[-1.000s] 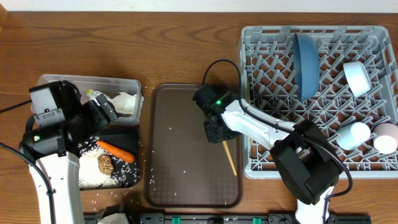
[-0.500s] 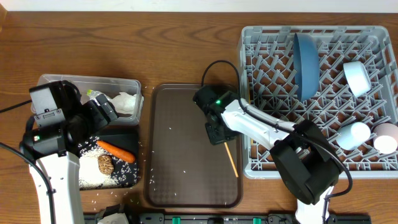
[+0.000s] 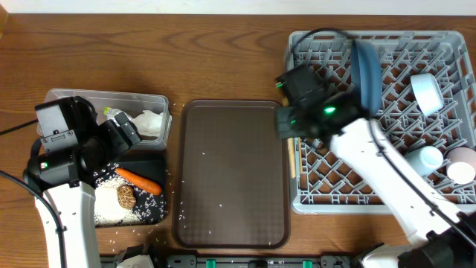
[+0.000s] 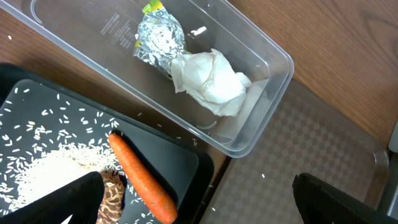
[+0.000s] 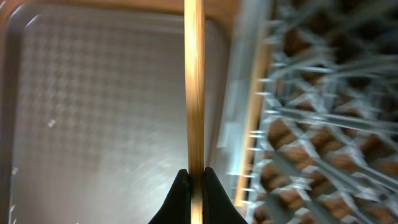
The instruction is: Sort waste into correct bins and load items into the dishwasher rack
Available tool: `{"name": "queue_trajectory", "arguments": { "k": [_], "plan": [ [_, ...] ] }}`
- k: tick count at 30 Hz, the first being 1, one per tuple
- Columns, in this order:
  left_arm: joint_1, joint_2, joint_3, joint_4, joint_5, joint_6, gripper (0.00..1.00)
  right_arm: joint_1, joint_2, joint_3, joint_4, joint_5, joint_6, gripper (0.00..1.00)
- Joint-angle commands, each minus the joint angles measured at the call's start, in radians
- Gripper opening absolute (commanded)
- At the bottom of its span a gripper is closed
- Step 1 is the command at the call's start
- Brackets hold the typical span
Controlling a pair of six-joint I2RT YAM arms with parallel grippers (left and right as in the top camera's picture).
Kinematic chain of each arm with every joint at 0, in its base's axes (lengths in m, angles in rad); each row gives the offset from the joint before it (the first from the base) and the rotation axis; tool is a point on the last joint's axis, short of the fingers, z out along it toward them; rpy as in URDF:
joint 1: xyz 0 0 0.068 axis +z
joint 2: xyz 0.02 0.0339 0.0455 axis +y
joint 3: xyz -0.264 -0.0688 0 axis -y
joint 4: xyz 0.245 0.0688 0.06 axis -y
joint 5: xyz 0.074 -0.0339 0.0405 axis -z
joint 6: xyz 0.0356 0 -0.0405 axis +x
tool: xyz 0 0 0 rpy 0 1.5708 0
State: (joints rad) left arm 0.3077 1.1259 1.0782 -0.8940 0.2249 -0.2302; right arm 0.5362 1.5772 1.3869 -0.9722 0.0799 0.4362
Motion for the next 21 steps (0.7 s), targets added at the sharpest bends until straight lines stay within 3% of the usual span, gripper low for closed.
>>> {"name": "queue_trajectory", "arguments": {
  "k": [1, 10, 15, 16, 18, 19, 21],
  "plan": [
    [0.003, 0.004, 0.021, -0.003, -0.013, 0.016, 0.98, -0.079, 0.000, 0.001, -0.021, 0.018, -0.003, 0.01],
    [0.003, 0.004, 0.021, -0.003, -0.013, 0.016, 0.98, -0.143, 0.076, 0.000, -0.046, 0.105, -0.004, 0.01],
    [0.003, 0.004, 0.021, -0.003, -0.013, 0.016, 0.98, -0.141, 0.103, 0.000, -0.034, 0.012, -0.013, 0.01],
    [0.003, 0.004, 0.021, -0.003, -0.013, 0.016, 0.98, -0.140, 0.103, 0.000, -0.033, -0.002, -0.012, 0.09],
    [0.003, 0.004, 0.021, -0.003, -0.013, 0.016, 0.98, -0.134, 0.103, 0.000, -0.029, -0.002, -0.012, 0.39],
    [0.003, 0.004, 0.021, -0.003, -0.013, 0.016, 0.98, -0.130, 0.103, 0.000, -0.019, -0.002, -0.012, 0.48],
    [0.003, 0.004, 0.021, -0.003, -0.013, 0.016, 0.98, -0.130, 0.102, 0.001, -0.009, -0.002, -0.012, 0.52]
  ]
}}
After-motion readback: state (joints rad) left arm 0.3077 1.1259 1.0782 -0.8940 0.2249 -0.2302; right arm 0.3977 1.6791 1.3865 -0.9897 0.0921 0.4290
